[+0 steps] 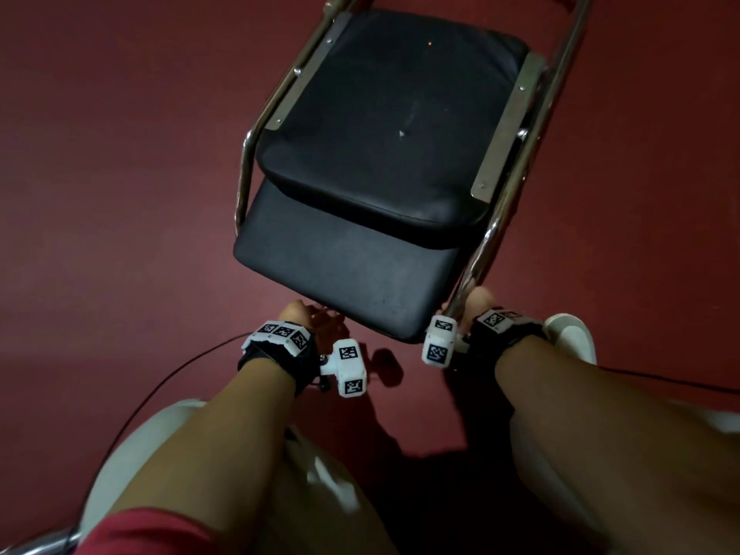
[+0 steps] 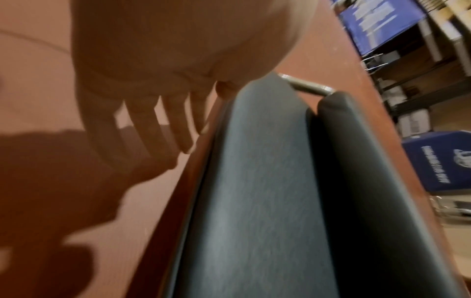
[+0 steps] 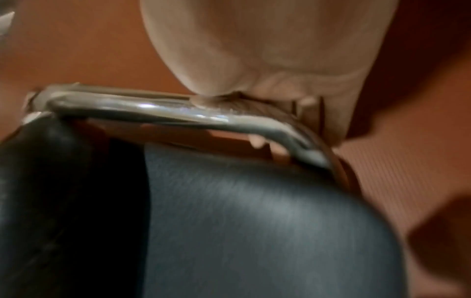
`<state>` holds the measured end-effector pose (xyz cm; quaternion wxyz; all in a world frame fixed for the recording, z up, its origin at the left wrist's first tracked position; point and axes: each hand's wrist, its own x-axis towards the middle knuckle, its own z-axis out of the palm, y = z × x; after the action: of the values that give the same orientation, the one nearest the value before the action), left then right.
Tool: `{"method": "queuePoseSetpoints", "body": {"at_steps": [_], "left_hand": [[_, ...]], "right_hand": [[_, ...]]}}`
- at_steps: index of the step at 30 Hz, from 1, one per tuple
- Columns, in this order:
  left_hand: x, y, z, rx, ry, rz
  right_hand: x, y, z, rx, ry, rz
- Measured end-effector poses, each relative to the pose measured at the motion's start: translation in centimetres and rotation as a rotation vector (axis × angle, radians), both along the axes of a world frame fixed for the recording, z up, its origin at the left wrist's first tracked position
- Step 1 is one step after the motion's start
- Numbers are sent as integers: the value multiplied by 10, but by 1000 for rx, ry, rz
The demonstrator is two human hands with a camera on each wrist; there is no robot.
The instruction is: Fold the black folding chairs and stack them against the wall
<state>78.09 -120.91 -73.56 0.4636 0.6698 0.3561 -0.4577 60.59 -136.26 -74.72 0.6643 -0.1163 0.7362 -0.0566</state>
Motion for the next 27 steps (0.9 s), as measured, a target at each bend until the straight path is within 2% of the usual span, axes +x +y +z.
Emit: {"method": "queuePoseSetpoints", "body": {"at_steps": [2,3,6,7,9,11,13,16,19,21,22,24,27], "left_hand": [[-11,-9,7,-48,48,24],[-15,-12,8,-60,48,4],[-26,-21,15,-88,-46,-97],[-29,-24,16,-82,-70,-153],[-30,-23,14,40,-199,-426],[-23,-17,7,273,-320,-872],[-18,-14,7,444,-334,-1175],[-22,-11,17,507,-351,-1210],[-29,-12,26,533,-342,-1261],[-28,-19,25,469,-340,-1103],[-26,-23,26,352,-353,-919],[-25,-39,37,-7,-307,-363],[-20,-60,62,-419,-93,372]], "right_hand": [[-5,-4,-9,-21,-92,26],[-8,-8,-16,-4,-138,96],[-18,-18,-39,-1,-243,252],[-19,-20,-35,7,-270,301],[-16,-22,6,18,-320,363],[-17,-25,20,1,-348,432],[-18,-27,25,-6,-365,521],[-20,-29,32,-17,-366,595],[-19,-35,36,-39,-372,580],[-13,-46,37,-89,-371,441],[-8,-51,39,-96,-374,373],[2,-58,45,-100,-404,280],[13,-62,46,-122,-461,139]]}}
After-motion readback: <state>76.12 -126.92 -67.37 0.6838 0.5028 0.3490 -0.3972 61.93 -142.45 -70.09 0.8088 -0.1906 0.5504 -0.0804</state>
